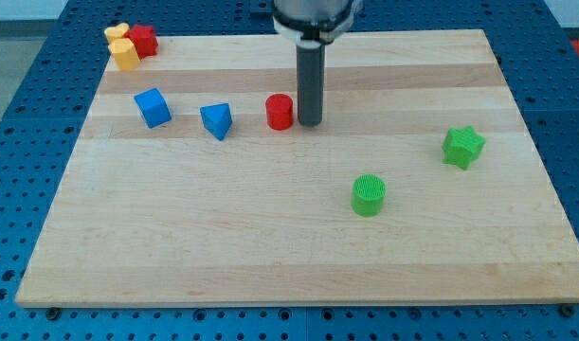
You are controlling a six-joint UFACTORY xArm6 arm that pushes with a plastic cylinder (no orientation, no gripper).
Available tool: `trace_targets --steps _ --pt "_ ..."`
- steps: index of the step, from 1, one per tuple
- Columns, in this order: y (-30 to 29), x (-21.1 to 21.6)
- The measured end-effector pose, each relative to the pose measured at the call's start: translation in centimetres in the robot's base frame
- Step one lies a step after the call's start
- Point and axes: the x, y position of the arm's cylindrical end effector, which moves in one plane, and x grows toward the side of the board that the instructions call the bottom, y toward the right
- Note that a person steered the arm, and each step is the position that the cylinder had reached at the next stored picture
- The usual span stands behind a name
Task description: Push the red circle to the right of the yellow hexagon
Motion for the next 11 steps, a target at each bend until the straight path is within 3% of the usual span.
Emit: trace_targets --steps 1,2,3,4,6,8,10,11 --pt "-5.4 -3.5" --pt "-6.7 -3.5" --pt "-0.4 -3.5" --pt "1.4 -1.5" --pt "-2.3 0.5" --pt "-2.0 1.9" --pt "-11.1 0.6" --pt "-14.9 -4.3"
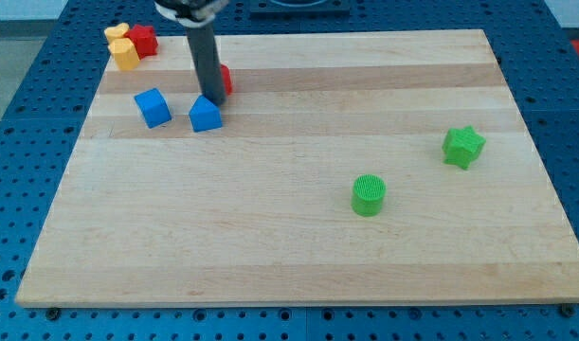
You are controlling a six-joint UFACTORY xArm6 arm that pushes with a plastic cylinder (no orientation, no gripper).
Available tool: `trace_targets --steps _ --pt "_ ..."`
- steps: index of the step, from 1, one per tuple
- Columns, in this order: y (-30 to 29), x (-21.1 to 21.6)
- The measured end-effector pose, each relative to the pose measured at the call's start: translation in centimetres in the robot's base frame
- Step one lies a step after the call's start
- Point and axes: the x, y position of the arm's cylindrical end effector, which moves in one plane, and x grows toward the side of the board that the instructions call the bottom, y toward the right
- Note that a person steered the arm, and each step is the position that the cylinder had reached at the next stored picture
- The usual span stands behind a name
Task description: Push the red circle to the right of the yellow hexagon
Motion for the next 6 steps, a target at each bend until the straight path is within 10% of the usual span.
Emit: trace_targets --steps 4,6 --pt "-2.8 -4.7" --pt "4.9 -4.3"
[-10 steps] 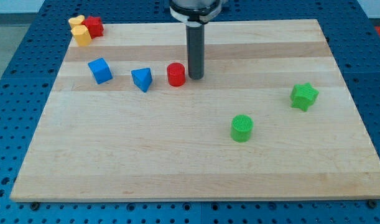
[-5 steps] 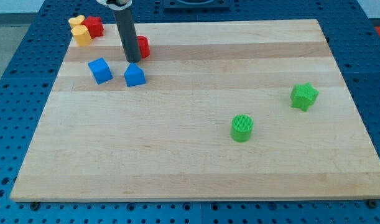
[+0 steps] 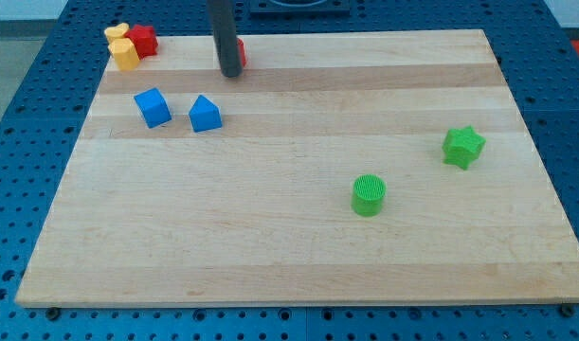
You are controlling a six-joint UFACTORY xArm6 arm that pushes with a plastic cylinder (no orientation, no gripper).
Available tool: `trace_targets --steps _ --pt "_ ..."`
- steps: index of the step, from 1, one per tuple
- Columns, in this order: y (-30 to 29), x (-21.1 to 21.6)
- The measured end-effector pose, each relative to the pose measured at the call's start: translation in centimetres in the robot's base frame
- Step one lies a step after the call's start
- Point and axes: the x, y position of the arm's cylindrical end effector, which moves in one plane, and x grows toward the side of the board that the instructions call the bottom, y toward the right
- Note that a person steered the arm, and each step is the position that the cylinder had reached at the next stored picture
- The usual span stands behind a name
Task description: Push the red circle to the right of the yellow hexagon
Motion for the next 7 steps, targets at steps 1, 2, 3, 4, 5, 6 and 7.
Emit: trace_targets --steps 1,2,3,4,5,6,7 --pt "3.9 -2.1" --pt "2.5 -4.8" --pt "-3.0 -5.1" --pt "-6.5 -5.1" --pt "-1.6 -5.1" --pt "-0.3 -1.9" --pt "-3.9 -0.4"
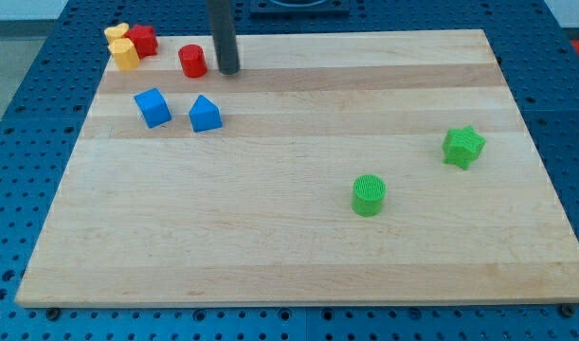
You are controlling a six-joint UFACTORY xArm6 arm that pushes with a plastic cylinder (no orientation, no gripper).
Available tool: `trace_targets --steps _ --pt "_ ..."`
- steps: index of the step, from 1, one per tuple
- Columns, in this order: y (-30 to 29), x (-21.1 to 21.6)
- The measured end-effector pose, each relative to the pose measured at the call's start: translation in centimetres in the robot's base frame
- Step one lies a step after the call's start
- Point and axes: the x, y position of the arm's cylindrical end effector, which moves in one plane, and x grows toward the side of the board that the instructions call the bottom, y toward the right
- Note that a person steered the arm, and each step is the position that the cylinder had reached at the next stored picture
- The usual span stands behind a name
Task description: Push the red circle to the right of the yellow hexagon
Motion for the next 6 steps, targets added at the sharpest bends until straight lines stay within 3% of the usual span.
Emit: trace_targets --steps 2,4,5,6 --pt "-7.1 -2.2" --pt "-0.7 -4.4" --pt "-1.4 -6.1" --pt "-4.2 -4.9"
